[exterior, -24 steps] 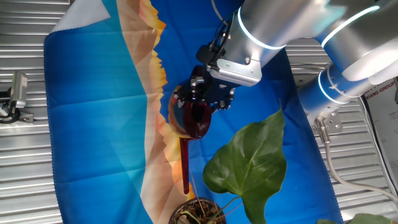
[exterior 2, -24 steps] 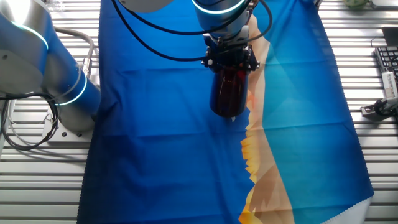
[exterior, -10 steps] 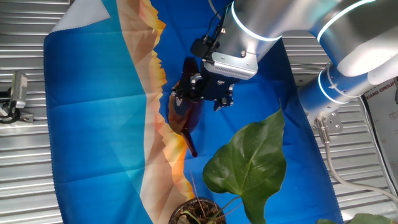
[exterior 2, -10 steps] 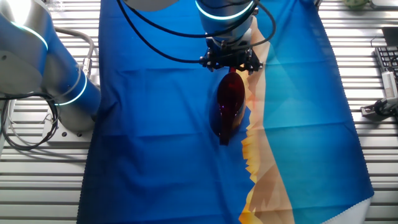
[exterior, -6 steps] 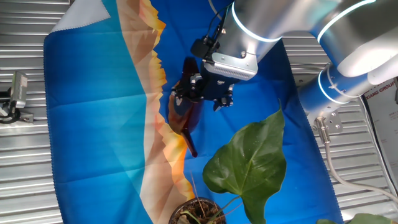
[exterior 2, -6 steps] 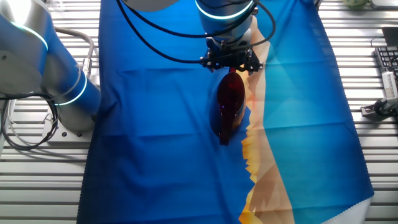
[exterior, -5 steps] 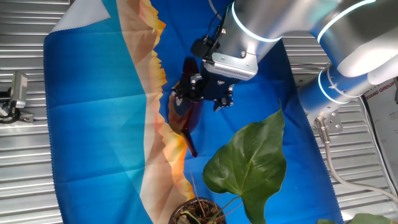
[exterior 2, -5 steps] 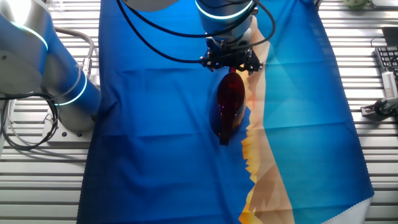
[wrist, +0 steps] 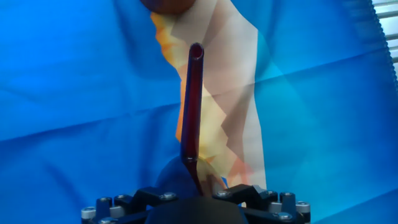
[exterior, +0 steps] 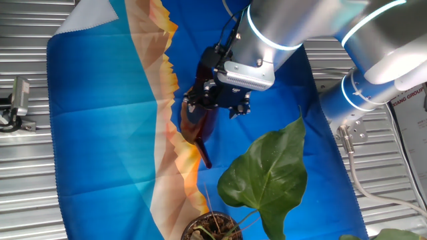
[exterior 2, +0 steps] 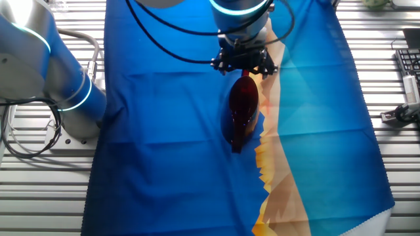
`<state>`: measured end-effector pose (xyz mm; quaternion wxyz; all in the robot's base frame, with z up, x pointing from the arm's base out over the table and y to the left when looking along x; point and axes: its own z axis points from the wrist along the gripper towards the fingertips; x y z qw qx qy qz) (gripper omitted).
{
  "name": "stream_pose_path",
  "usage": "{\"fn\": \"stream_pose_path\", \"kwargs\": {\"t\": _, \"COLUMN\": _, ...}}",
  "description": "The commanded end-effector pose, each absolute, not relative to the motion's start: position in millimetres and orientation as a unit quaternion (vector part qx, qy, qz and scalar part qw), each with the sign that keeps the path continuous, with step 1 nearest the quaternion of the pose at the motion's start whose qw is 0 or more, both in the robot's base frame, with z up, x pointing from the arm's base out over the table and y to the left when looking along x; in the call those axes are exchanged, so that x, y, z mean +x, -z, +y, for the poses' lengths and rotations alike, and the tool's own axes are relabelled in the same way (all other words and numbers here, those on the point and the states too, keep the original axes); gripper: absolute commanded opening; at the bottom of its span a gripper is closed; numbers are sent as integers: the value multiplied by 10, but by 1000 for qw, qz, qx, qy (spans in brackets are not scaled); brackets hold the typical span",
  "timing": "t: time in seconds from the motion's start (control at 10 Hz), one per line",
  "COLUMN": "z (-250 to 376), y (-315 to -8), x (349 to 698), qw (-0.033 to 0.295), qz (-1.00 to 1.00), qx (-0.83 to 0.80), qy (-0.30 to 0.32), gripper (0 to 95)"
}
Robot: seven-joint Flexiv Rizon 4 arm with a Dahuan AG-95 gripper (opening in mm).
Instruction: Water the plant
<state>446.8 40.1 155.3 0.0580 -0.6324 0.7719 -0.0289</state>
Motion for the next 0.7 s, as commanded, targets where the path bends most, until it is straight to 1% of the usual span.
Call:
{"fn": "stream_pose_path", "kwargs": {"t": 0.1, "z": 377, "y": -1735, "x": 4475, "qw": 35, "qz": 775, "qx": -630, "qy": 28, "gripper": 950}}
{"fn": "stream_pose_path", "kwargs": {"t": 0.3, "z": 362, "y": -1934, "x": 4480, "qw": 29, "qz": 774, "qx": -632, "qy": 29, "gripper": 950}}
{"fn": "stream_pose_path", "kwargs": {"t": 0.4, "z": 366, "y": -2083, "x": 4475, "qw": 26, "qz": 774, "qx": -632, "qy": 27, "gripper": 950}}
{"fn": "stream_pose_path", "kwargs": {"t": 0.7, "z": 404, "y": -2355, "x": 4458, "qw": 15, "qz": 778, "qx": -628, "qy": 26, "gripper": 950}}
